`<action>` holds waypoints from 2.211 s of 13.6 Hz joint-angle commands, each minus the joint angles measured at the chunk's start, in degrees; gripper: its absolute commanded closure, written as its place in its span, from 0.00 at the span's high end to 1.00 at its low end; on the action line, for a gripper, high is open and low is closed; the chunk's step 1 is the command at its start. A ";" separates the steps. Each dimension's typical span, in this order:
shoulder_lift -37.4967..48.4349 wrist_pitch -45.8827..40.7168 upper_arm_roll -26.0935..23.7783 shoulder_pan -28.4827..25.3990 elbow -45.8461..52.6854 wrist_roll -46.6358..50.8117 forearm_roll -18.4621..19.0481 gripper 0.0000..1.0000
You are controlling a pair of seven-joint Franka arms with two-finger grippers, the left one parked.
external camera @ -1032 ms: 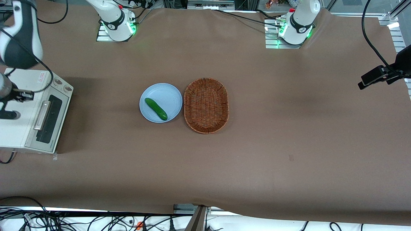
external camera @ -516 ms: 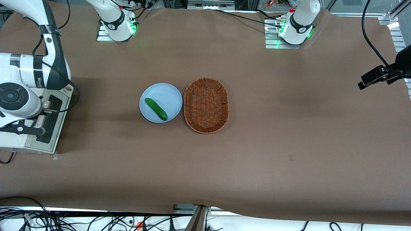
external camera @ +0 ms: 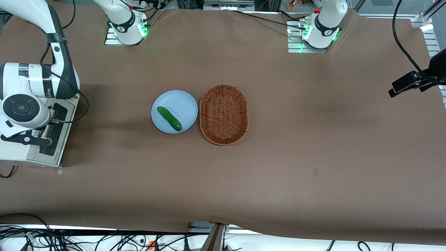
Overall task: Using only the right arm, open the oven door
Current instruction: 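Close the right gripper on the oven door handle, then pull the handle outward and down to swing the door open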
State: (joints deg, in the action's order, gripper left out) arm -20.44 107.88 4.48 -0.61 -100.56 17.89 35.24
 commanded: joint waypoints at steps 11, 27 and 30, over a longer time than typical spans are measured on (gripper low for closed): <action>-2.67 3.12 0.26 0.26 -1.13 4.00 2.12 0.00; -9.09 10.77 -4.39 -0.45 -2.18 4.09 -7.99 0.00; -10.75 12.43 -4.31 -0.53 -2.27 4.17 -7.99 0.00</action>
State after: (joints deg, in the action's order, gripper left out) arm -29.92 118.08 -0.85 -2.41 -102.85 22.35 25.81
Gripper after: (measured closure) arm 0.991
